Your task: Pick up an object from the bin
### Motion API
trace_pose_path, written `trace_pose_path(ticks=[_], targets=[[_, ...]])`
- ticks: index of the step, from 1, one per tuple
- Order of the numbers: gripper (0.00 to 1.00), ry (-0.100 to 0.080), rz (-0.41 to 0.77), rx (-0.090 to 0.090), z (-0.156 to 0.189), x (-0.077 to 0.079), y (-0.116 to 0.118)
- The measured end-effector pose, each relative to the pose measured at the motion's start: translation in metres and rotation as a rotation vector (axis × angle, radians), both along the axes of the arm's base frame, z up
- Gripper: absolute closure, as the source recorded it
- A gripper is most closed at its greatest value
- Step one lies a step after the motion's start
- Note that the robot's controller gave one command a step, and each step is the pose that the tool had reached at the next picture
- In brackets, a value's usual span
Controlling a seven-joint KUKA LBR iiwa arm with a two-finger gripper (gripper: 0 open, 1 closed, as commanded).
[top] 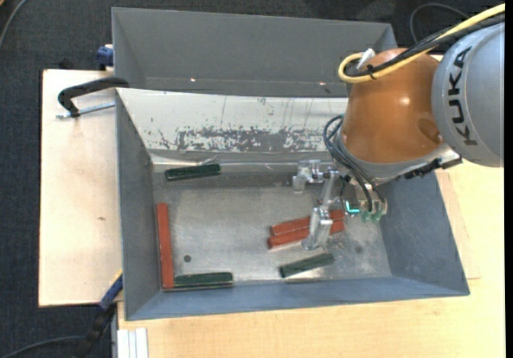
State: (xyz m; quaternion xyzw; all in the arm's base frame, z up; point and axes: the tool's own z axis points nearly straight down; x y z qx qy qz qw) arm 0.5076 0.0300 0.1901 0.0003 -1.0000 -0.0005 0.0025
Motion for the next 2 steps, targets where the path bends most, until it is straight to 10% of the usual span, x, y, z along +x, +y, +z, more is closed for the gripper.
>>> trace_pose_path(ticks=[1, 2], targets=[[0.0, 0.0, 0.167, 0.0, -0.1229, 0.0132, -0.0453], [0.0, -0.005, 0.166, 0.001, -0.1218, 0.0141, -0.0444]])
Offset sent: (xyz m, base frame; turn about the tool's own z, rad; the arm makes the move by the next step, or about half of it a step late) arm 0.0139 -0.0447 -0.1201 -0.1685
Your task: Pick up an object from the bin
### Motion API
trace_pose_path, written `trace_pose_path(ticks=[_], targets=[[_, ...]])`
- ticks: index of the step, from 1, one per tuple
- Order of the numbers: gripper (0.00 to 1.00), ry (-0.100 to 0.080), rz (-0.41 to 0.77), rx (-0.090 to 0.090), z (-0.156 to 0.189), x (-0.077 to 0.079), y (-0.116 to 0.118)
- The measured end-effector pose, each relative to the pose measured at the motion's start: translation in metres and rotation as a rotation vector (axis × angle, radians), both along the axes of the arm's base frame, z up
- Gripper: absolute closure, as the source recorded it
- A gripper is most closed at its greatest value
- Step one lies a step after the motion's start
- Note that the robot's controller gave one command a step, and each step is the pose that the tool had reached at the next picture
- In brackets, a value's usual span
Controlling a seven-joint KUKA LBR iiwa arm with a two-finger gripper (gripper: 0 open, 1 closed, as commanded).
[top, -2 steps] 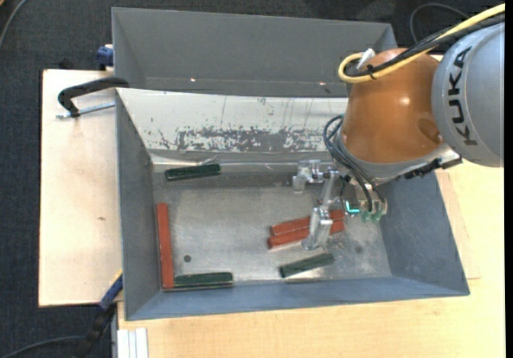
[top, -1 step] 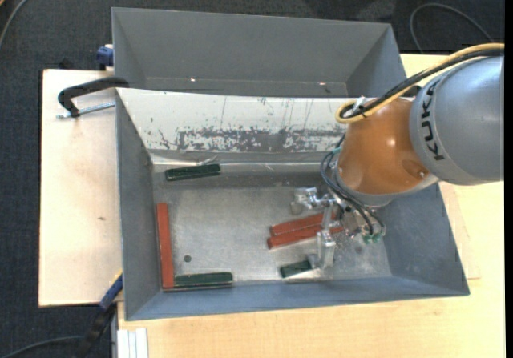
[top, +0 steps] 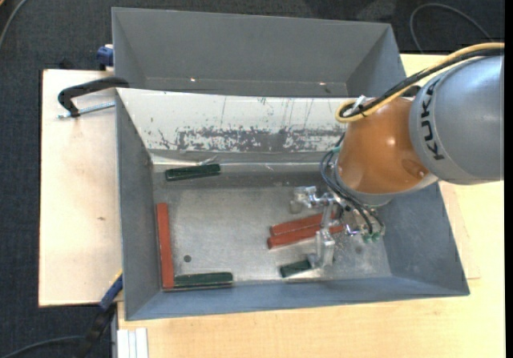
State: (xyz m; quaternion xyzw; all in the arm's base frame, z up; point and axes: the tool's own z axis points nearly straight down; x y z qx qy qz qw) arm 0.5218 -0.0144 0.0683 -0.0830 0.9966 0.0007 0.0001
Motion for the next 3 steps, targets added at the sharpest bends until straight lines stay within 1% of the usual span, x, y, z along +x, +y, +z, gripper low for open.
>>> trace_pose_path(ticks=[3], targets=[[0.0, -0.005, -0.002, 0.0, 0.0033, 0.0039, 0.0023]])
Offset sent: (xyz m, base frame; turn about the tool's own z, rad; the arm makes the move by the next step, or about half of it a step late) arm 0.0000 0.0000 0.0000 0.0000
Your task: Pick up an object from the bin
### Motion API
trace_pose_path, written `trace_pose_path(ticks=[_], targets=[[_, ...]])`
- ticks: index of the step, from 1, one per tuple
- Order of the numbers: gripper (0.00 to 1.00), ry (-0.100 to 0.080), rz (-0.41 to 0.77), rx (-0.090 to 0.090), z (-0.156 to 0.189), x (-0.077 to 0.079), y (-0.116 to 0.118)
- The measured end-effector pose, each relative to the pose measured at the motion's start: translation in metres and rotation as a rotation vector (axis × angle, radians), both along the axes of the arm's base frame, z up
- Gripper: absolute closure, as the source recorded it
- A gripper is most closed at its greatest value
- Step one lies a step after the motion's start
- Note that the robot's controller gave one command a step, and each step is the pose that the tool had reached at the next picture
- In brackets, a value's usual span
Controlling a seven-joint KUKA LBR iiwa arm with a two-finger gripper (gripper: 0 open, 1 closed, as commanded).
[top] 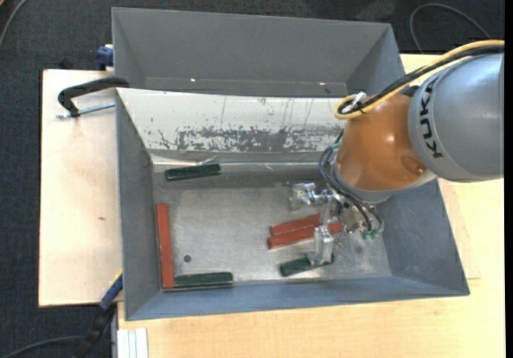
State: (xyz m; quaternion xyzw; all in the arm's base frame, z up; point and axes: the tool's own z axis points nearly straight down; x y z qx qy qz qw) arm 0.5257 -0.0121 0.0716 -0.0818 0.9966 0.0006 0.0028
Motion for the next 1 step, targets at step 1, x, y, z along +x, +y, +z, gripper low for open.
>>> trace_pose_path(ticks=[1], targets=[[1.0, 0.0, -0.001, 0.0, 0.0001, 0.0, -0.0001]])
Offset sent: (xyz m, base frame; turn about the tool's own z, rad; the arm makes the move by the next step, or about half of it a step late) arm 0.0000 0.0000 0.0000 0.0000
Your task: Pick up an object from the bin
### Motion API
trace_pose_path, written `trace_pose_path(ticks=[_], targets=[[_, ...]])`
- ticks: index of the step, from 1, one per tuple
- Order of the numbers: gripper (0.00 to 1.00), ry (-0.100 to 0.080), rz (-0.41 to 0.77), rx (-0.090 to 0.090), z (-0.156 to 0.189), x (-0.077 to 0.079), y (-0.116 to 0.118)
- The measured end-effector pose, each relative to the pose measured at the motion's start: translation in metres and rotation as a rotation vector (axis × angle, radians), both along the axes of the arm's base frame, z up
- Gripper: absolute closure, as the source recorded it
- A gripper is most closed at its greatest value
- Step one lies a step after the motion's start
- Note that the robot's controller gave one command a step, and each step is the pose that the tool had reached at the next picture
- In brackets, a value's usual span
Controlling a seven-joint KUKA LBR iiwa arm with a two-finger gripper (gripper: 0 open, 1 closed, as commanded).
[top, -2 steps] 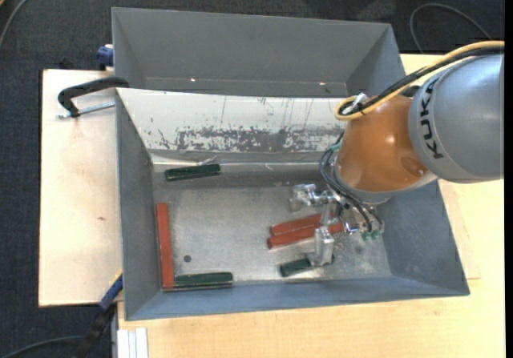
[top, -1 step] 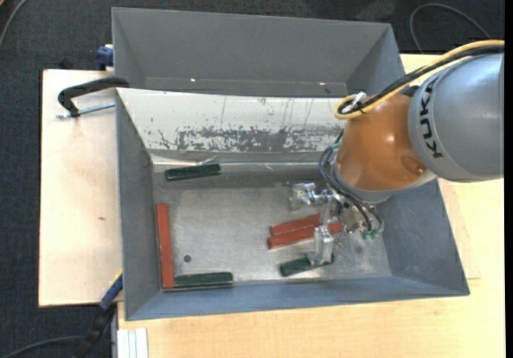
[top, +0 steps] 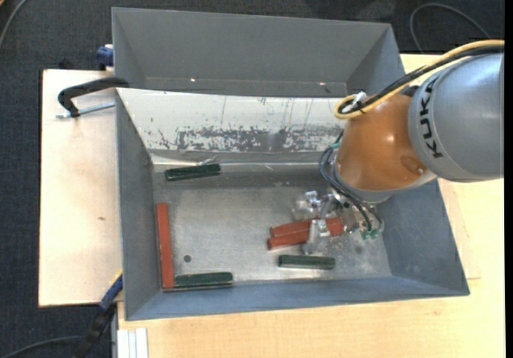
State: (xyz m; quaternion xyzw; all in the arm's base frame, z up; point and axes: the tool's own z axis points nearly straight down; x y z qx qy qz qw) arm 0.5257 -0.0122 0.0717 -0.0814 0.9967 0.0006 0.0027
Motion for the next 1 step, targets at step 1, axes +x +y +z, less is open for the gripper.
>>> trace_pose_path(ticks=[1], targets=[[1.0, -0.008, -0.001, -0.001, 0.1186, 0.0027, 0.0009]])
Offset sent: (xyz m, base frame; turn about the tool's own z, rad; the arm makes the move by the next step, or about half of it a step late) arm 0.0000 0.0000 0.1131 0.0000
